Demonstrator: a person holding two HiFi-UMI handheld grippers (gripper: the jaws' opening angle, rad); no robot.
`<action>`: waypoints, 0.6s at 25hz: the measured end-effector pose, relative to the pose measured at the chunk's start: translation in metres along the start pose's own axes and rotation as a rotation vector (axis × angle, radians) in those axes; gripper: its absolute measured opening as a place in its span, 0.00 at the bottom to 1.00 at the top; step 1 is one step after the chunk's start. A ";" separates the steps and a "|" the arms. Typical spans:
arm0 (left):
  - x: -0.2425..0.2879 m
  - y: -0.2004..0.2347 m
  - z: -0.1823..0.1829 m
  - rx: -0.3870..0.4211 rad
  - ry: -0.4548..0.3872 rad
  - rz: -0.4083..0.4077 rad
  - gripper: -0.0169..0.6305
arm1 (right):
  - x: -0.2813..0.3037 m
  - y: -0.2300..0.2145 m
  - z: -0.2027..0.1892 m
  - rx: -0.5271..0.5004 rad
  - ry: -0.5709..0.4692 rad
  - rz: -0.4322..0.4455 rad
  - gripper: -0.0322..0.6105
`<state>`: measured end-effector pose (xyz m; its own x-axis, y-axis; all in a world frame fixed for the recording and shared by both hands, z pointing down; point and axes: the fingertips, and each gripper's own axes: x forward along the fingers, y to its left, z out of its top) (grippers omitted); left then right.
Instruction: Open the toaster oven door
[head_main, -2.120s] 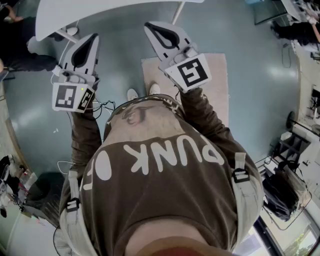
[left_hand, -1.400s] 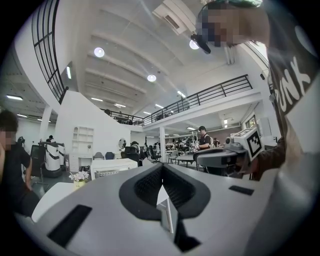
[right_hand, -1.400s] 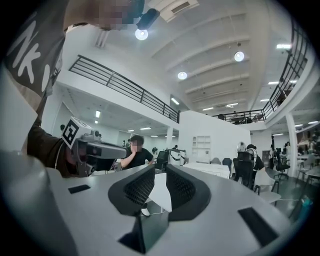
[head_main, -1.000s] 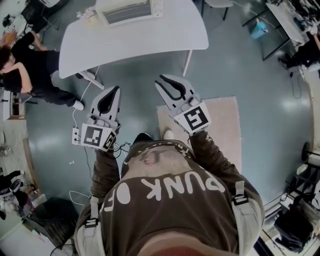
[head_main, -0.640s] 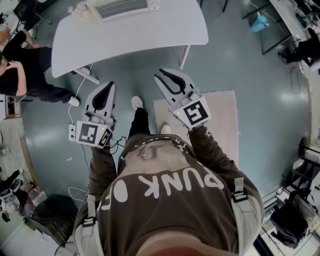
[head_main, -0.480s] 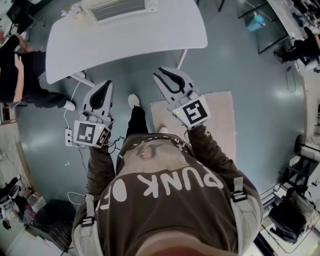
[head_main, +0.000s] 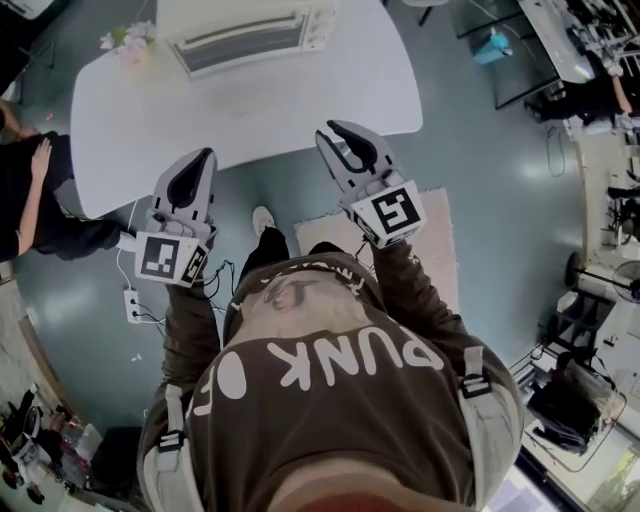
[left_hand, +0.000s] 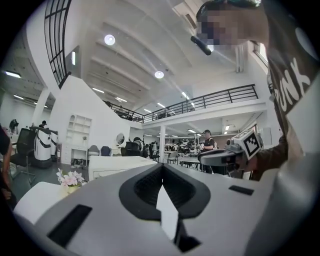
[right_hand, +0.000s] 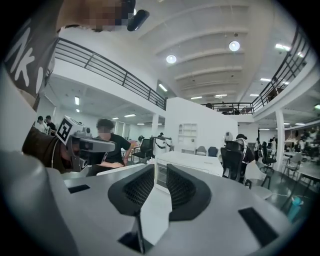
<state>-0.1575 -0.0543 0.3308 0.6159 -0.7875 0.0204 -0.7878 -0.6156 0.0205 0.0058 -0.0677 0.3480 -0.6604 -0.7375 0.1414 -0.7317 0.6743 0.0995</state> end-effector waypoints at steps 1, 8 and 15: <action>0.004 0.012 0.001 0.001 0.002 -0.001 0.03 | 0.010 -0.005 0.004 0.001 0.004 -0.014 0.18; 0.026 0.057 0.003 0.003 0.014 0.011 0.03 | 0.050 -0.030 0.007 0.010 0.018 -0.033 0.18; 0.047 0.078 0.006 0.035 0.029 0.057 0.03 | 0.100 -0.073 -0.002 0.032 0.035 -0.059 0.18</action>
<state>-0.1902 -0.1396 0.3273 0.5695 -0.8205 0.0492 -0.8209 -0.5708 -0.0164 -0.0067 -0.1910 0.3569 -0.6098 -0.7740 0.1706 -0.7748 0.6274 0.0771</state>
